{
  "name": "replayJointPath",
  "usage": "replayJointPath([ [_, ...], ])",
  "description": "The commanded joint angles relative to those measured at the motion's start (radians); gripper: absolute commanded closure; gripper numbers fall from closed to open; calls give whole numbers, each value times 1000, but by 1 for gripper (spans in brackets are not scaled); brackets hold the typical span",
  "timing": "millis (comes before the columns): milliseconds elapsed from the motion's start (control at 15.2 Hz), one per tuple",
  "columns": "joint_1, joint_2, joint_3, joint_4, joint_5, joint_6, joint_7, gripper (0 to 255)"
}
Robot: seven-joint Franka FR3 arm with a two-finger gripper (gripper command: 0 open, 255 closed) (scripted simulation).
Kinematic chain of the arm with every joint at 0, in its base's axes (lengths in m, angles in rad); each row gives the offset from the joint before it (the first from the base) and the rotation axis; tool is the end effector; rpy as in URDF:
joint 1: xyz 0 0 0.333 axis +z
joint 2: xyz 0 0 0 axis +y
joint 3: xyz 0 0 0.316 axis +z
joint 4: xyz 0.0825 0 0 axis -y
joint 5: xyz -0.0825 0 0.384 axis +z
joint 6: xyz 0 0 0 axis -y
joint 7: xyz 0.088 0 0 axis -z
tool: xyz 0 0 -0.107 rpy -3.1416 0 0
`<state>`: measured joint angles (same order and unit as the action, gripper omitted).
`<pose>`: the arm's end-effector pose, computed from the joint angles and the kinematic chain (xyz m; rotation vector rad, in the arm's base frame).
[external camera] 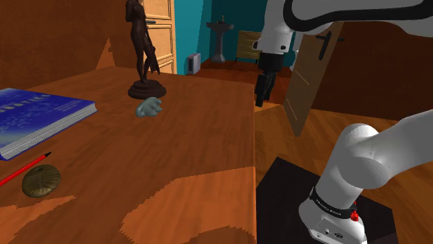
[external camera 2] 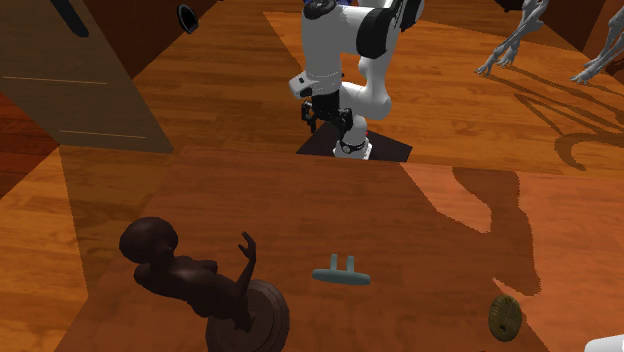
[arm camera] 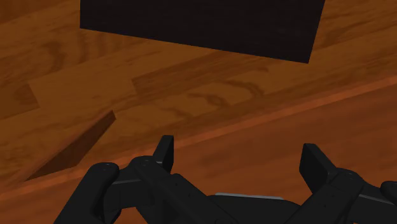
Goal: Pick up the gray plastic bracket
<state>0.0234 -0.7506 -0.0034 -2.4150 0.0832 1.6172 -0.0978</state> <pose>0.3175 0.0147 0.5559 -3.0489 -0.1724 0.0670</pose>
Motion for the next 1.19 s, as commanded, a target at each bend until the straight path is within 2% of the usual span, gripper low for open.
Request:
replayJointPath([
  [0, 0, 0, 0, 0, 0, 0, 0, 0],
  [528, 46, 302, 71, 219, 7, 99, 10, 0],
  [1122, 88, 636, 146, 547, -37, 118, 37, 0],
])
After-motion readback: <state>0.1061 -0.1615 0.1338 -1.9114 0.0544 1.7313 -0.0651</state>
